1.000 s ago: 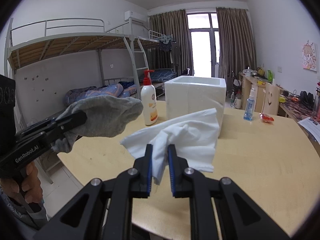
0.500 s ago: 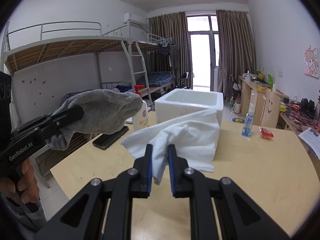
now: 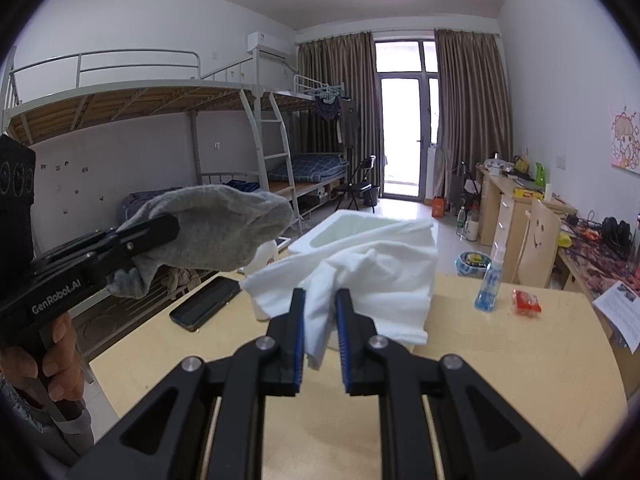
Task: Organize soft objects
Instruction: 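Carry the tissue and sock in both tools over the foam box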
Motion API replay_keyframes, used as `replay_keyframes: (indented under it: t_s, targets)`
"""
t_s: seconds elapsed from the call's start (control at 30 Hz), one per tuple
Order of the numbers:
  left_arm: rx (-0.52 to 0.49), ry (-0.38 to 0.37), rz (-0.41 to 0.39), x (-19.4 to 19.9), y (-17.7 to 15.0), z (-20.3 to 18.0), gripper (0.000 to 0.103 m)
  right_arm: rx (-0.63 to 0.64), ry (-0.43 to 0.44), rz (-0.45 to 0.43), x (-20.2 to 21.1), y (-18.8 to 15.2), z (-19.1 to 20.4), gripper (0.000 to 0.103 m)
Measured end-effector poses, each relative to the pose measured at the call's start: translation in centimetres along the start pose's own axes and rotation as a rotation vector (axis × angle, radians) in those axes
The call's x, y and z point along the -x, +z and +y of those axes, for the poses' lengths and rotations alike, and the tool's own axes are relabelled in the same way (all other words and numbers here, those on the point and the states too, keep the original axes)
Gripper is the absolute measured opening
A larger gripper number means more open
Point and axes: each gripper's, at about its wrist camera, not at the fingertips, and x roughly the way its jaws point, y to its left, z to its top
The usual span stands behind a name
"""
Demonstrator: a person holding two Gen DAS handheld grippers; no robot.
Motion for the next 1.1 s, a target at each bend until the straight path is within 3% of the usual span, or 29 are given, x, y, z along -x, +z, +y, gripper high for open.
replay_keyframes:
  t_s: [0.57, 1.1]
  targets:
    - [-0.010, -0.006, 0.048, -6.5, 4.0, 0.6, 0.012, -0.009, -0.033, 0.056, -4.9, 4.1, -3.1, 0.018]
    - [0.040, 0.045, 0.075, -12.6, 6.0, 1.2, 0.012, -0.014, -0.039, 0.071, -9.1, 6.5, -4.8, 0.018]
